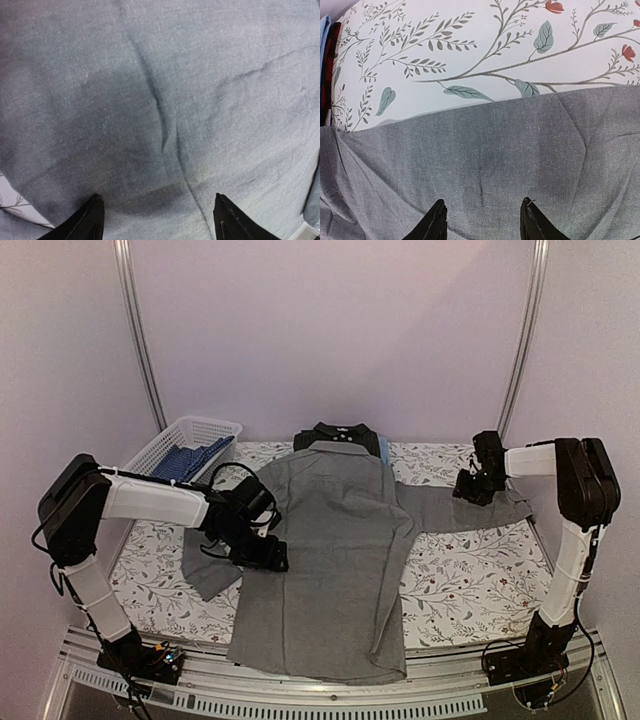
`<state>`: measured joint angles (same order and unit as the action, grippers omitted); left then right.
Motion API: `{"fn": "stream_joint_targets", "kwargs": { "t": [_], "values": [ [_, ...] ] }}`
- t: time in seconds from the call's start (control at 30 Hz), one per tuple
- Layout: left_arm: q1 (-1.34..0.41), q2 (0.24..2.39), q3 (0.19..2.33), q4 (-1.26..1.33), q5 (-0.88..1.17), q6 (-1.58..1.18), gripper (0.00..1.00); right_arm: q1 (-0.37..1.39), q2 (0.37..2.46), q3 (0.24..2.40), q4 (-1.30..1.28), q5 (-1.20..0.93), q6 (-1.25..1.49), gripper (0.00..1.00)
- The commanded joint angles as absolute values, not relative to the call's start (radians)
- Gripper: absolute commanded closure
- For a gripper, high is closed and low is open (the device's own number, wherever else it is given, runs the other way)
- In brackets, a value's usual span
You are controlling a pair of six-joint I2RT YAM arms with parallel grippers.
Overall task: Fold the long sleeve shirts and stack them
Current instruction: Smooth out the flattened shirt at the center of the board.
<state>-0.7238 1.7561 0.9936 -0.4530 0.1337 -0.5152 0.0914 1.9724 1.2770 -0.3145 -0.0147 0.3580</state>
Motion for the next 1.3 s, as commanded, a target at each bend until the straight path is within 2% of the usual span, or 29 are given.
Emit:
{"fn": "stream_joint_targets", "kwargs": {
  "t": [0.0,0.27,0.93,1.1,1.27],
  "values": [
    [-0.703,1.744,0.959,-0.511,0.115,-0.499,0.25,0.087,2.002,1.275,-0.350,-0.028,0.351,0.52],
    [-0.695,1.745,0.965,-0.520,0.114,-0.487,0.25,0.037,2.037,1.280,-0.361,-0.063,0.336,0.51],
    [-0.683,1.737,1.015,-0.538,0.132,-0.459,0.25,-0.023,2.236,1.576,-0.492,-0.055,0.257,0.50],
    [-0.685,1.743,1.035,-0.538,0.140,-0.456,0.25,-0.022,2.185,1.562,-0.498,-0.054,0.253,0.46],
    [-0.687,1.741,1.064,-0.539,0.148,-0.455,0.25,-0.009,2.044,1.507,-0.497,-0.044,0.254,0.39]
  ]
}}
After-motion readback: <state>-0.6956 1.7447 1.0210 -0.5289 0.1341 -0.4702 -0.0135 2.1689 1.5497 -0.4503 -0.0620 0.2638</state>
